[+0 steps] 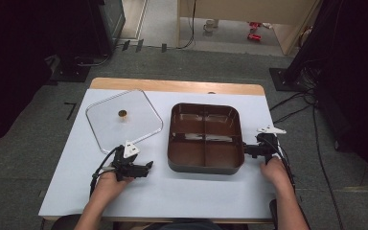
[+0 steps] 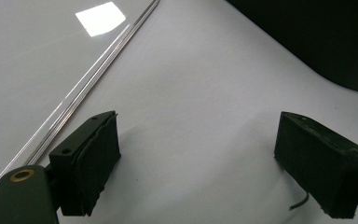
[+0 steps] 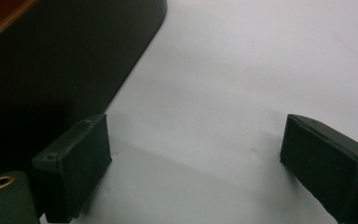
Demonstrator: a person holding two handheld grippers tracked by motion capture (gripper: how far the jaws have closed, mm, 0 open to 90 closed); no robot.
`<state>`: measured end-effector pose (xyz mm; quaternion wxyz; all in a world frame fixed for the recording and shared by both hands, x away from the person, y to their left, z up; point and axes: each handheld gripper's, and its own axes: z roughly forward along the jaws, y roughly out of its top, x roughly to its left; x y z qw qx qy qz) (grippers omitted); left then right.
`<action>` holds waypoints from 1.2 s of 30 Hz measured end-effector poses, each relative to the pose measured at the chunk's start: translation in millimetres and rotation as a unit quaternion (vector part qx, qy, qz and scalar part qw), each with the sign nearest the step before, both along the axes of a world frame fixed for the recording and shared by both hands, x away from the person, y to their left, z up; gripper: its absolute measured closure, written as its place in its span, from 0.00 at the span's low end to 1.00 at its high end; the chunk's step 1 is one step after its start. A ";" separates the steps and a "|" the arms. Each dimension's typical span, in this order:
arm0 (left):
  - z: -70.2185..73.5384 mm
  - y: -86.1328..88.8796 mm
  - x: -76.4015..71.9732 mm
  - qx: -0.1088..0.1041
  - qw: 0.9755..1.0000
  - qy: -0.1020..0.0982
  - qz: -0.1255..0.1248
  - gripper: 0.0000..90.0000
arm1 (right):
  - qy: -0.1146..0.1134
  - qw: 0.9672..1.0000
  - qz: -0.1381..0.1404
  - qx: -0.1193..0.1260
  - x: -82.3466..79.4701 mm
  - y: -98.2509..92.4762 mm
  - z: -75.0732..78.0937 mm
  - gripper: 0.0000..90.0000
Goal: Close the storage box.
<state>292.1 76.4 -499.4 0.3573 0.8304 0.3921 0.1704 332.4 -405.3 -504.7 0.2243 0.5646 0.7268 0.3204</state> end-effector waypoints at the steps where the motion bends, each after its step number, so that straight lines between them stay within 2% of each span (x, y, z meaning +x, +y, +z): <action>1: 0.0 0.0 0.0 0.000 1.000 0.000 0.000 0.15 | 0.000 1.000 0.000 0.000 0.0 0.0 0.0 0.09; 23: 0.8 1.3 2.1 -0.005 1.000 0.005 -0.004 0.15 | -0.001 1.000 0.000 0.000 0.0 0.0 -0.1 0.09; 27: 4.8 1.3 2.6 -0.003 1.000 0.020 -0.003 0.16 | -0.001 1.000 0.000 0.000 0.0 0.0 -0.1 0.09; 29: 9.6 2.5 6.5 0.003 0.999 0.039 -0.005 0.16 | -0.001 1.000 0.000 0.000 0.0 0.0 -0.1 0.09; 30: 13.5 2.1 10.1 0.016 0.998 0.057 -0.009 0.16 | -0.001 1.000 0.000 0.000 0.0 0.0 -0.2 0.09; 32: 15.9 2.0 11.2 0.028 0.998 0.048 -0.005 0.16 | -0.001 1.000 0.000 0.000 0.1 0.0 -0.2 0.09; 35: 18.5 4.9 13.1 0.026 0.999 0.046 -0.011 0.16 | -0.001 1.000 0.000 0.000 0.1 -0.1 -0.2 0.09; 36: 20.5 6.0 14.3 0.032 0.998 0.048 -0.014 0.16 | -0.001 1.000 0.000 0.000 0.0 -0.1 -0.2 0.09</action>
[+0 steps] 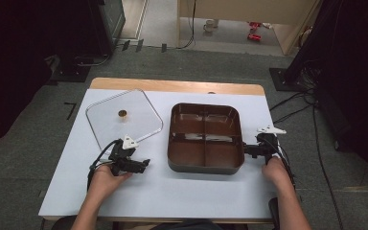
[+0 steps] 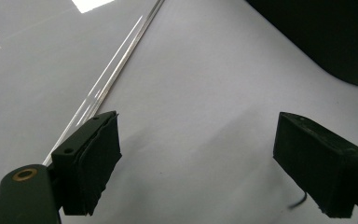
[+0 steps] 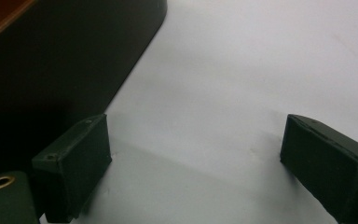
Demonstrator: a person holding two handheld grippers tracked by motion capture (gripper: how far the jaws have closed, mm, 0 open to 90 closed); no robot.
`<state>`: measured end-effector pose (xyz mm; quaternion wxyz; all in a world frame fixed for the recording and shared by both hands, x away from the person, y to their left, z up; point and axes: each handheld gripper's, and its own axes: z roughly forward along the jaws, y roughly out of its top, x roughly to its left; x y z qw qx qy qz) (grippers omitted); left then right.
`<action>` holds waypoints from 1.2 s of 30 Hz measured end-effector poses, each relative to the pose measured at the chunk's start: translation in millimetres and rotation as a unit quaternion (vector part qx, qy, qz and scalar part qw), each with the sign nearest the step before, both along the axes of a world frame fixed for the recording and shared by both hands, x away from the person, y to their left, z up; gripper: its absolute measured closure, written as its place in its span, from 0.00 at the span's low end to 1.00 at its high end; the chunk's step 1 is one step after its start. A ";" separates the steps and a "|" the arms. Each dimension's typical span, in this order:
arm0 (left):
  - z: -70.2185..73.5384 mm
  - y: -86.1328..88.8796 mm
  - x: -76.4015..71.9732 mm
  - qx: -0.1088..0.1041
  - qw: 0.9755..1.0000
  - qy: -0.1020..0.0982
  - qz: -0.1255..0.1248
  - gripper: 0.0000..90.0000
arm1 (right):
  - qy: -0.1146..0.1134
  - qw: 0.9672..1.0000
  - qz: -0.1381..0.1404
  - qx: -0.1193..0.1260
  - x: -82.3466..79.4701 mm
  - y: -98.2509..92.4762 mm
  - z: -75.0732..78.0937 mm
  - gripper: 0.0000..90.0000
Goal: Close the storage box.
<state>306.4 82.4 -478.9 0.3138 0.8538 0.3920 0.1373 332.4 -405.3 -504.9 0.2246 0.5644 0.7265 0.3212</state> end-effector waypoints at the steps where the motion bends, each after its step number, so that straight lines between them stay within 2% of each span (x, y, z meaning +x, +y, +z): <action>1: 0.0 0.0 0.0 0.000 1.000 0.000 0.000 0.16 | 0.000 1.000 0.000 0.000 0.0 0.0 0.0 0.09; 2: 4.2 1.2 1.6 -0.010 1.000 0.004 -0.010 0.16 | 0.000 1.000 0.000 0.000 0.0 0.0 0.0 0.09; 3: 4.2 1.2 1.6 -0.010 1.000 0.004 -0.010 0.16 | 0.000 1.000 0.000 0.000 0.0 0.0 0.0 0.09; 5: 9.3 0.9 6.0 -0.011 1.000 -0.016 -0.011 0.19 | 0.000 1.000 0.000 0.000 -0.1 0.0 0.0 0.09; 7: 14.8 2.0 9.7 -0.028 0.999 -0.027 -0.013 0.31 | 0.000 1.000 0.000 0.000 -0.1 0.0 0.0 0.09; 8: 16.9 1.9 11.6 -0.034 0.999 -0.025 -0.016 0.34 | 0.000 1.000 0.000 0.000 -0.1 0.0 0.0 0.09; 10: 19.6 1.1 15.4 -0.034 0.999 -0.020 -0.016 0.35 | 0.000 1.000 0.000 0.000 -0.1 0.0 0.0 0.09; 13: 22.0 0.0 18.5 -0.032 0.999 -0.024 -0.013 0.36 | 0.000 1.000 0.000 0.000 -0.1 -0.2 0.0 0.09; 14: 24.4 -1.2 19.4 -0.027 0.999 -0.034 -0.009 0.36 | 0.000 1.000 0.000 0.000 -0.1 -0.2 0.0 0.09; 16: 29.3 -1.6 17.9 -0.022 0.998 -0.062 -0.003 0.45 | 0.000 1.000 0.000 0.001 -0.2 -0.2 0.1 0.09; 17: 32.1 -0.2 17.8 -0.020 0.997 -0.073 -0.002 0.46 | 0.000 1.000 0.000 0.000 -0.1 -0.1 0.0 0.09; 18: 33.2 0.9 18.4 -0.022 0.997 -0.075 0.000 0.46 | 0.000 1.000 0.000 0.000 -0.1 -0.2 0.0 0.09; 22: 37.7 6.6 27.6 -0.021 0.998 -0.062 0.002 0.49 | 0.000 1.000 0.000 0.000 0.0 -0.2 0.0 0.09; 25: 42.7 10.5 37.5 -0.030 0.998 -0.059 0.008 0.50 | 0.001 1.000 0.000 0.001 0.0 0.0 0.1 0.09; 28: 47.1 13.2 50.9 -0.037 0.998 -0.042 0.005 0.50 | 0.000 1.000 0.001 -0.001 -0.1 -0.2 0.0 0.09; 29: 47.1 13.2 50.9 -0.037 0.998 -0.042 0.005 0.50 | 0.000 1.000 0.001 -0.001 -0.1 -0.2 0.0 0.09; 31: 52.5 15.9 63.4 -0.050 0.998 -0.034 0.009 0.50 | -0.001 1.000 0.001 -0.001 -0.1 -0.2 0.0 0.09; 33: 53.5 16.5 66.6 -0.052 0.998 -0.033 0.011 0.51 | -0.001 1.000 0.001 -0.001 -0.1 -0.2 0.0 0.09; 34: 55.7 17.1 76.1 -0.052 0.998 -0.022 0.016 0.51 | 0.000 1.000 0.001 0.000 -0.1 -0.1 0.0 0.09; 35: 55.7 17.1 76.1 -0.052 0.998 -0.022 0.016 0.52 | -0.001 1.000 0.001 0.000 -0.1 -0.2 0.0 0.09; 36: 55.1 18.6 83.5 -0.058 0.998 -0.014 0.016 0.53 | -0.001 1.000 0.001 0.000 -0.1 -0.2 0.0 0.09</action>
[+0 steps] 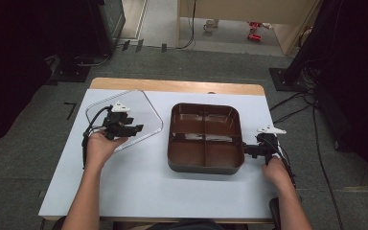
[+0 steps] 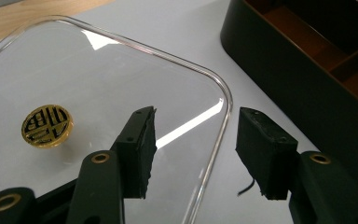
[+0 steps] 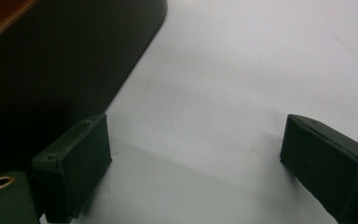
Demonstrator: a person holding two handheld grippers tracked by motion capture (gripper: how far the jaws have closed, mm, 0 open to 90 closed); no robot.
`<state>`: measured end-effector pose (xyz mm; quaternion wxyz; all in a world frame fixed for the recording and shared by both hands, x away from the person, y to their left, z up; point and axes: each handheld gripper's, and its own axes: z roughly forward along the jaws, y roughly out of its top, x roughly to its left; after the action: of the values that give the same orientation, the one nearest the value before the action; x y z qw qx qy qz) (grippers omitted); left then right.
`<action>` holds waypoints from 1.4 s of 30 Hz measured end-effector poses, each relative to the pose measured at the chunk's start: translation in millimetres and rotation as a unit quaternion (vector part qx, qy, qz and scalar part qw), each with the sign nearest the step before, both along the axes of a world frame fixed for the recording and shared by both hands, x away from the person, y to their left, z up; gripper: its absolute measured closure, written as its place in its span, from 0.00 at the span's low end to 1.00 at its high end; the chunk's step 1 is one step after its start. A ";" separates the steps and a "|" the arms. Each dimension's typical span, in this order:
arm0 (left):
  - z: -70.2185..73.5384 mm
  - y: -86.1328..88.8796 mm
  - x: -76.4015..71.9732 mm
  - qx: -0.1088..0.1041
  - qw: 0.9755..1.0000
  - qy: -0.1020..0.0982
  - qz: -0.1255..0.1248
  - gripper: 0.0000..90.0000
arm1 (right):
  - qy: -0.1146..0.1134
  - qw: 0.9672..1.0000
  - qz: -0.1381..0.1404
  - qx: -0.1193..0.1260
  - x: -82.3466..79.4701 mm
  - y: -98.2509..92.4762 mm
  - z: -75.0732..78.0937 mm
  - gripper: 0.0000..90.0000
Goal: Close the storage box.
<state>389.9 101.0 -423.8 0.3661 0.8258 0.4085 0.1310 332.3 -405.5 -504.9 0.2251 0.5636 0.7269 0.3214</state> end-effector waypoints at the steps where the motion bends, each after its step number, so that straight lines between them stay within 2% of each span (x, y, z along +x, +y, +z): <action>1: -1.2 1.9 5.6 -0.005 1.000 0.006 0.002 0.53 | 0.000 1.000 0.000 0.000 0.0 0.0 0.0 0.09; 3: -2.3 3.8 9.7 -0.009 1.000 0.010 0.005 0.52 | 0.000 1.000 0.000 0.000 0.0 0.0 0.0 0.09; 4: -4.8 8.0 15.6 -0.026 0.999 0.017 0.011 0.52 | 0.001 1.000 0.000 0.001 0.0 0.1 0.1 0.09; 7: -5.8 12.9 22.7 -0.028 0.999 0.024 0.022 0.51 | 0.000 1.000 0.000 0.000 0.0 0.0 0.0 0.09; 10: -5.8 19.4 34.1 -0.014 0.999 0.024 0.030 0.56 | 0.000 1.000 0.000 0.001 -0.1 0.1 0.0 0.09; 12: -6.0 25.5 41.2 -0.031 0.998 0.027 0.039 0.57 | -0.001 1.000 0.000 0.000 -0.1 0.1 -0.1 0.09; 13: -6.0 25.5 41.2 -0.031 0.998 0.027 0.039 0.57 | -0.001 1.000 0.000 0.000 -0.1 0.1 -0.1 0.09; 14: -9.4 28.8 45.4 -0.024 0.998 0.021 0.048 0.57 | -0.001 1.000 0.000 0.000 -0.3 0.3 0.0 0.09; 16: -14.3 33.3 49.8 -0.023 0.998 0.024 0.053 0.56 | -0.001 1.000 0.000 0.000 -0.2 0.3 0.0 0.09; 17: -16.6 35.4 52.0 -0.027 0.998 0.020 0.052 0.56 | -0.001 1.000 0.000 0.000 -0.2 0.3 0.1 0.09; 20: -20.7 38.0 58.5 -0.020 0.998 0.005 0.058 0.55 | -0.001 1.000 0.000 0.000 -0.2 0.4 0.1 0.09; 21: -22.7 38.2 61.8 -0.003 0.998 0.001 0.059 0.55 | -0.001 1.000 0.000 0.000 -0.2 0.4 0.1 0.09; 23: -27.3 39.7 66.6 0.016 0.998 -0.002 0.068 0.54 | -0.001 1.000 -0.001 0.000 -0.2 0.4 0.1 0.09; 25: -29.9 41.1 68.3 0.013 0.997 -0.001 0.073 0.55 | -0.001 1.000 0.000 0.000 -0.2 0.4 0.1 0.09; 26: -31.1 42.3 69.6 -0.003 0.997 -0.003 0.079 0.56 | -0.001 1.000 -0.001 0.000 -0.3 0.4 0.1 0.09; 27: -31.1 42.3 69.6 -0.003 0.997 -0.003 0.079 0.56 | -0.001 1.000 -0.001 0.000 -0.3 0.4 0.1 0.09; 28: -31.2 40.3 70.0 0.014 0.996 -0.013 0.087 0.54 | -0.001 1.000 0.000 0.000 -0.2 0.4 0.1 0.09; 29: -31.2 40.3 70.0 0.014 0.996 -0.013 0.087 0.54 | -0.001 1.000 0.000 0.000 -0.2 0.4 0.1 0.09; 30: -34.8 40.6 71.3 0.021 0.996 -0.003 0.090 0.54 | -0.001 1.000 0.000 0.000 -0.2 0.3 0.1 0.09; 32: -38.8 41.2 73.2 0.019 0.995 0.008 0.094 0.53 | -0.001 1.000 0.000 0.000 -0.3 0.3 0.0 0.09; 37: -46.2 41.8 75.1 0.015 0.995 0.018 0.096 0.57 | -0.001 1.000 0.000 0.000 -0.3 0.3 0.0 0.09; 38: -49.2 43.7 76.2 0.012 0.995 0.029 0.098 0.58 | -0.001 1.000 0.000 0.000 -0.3 0.4 0.0 0.09; 39: -49.2 43.7 76.2 0.012 0.995 0.029 0.098 0.58 | -0.001 1.000 0.000 0.000 -0.3 0.4 0.0 0.09; 40: -51.2 45.9 74.7 0.006 0.995 0.022 0.099 0.63 | -0.001 1.000 0.000 0.000 -0.3 0.4 0.0 0.09; 41: -51.2 45.9 74.7 0.006 0.995 0.022 0.099 0.64 | -0.001 1.000 0.000 0.000 -0.3 0.4 0.0 0.09; 42: -51.2 47.4 74.8 -0.003 0.995 0.025 0.099 0.64 | -0.001 1.000 0.000 0.000 -0.3 0.4 0.1 0.09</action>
<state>464.7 148.4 -475.0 0.3431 0.7834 0.4977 0.1444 332.0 -405.1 -504.8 0.2262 0.5634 0.7264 0.3221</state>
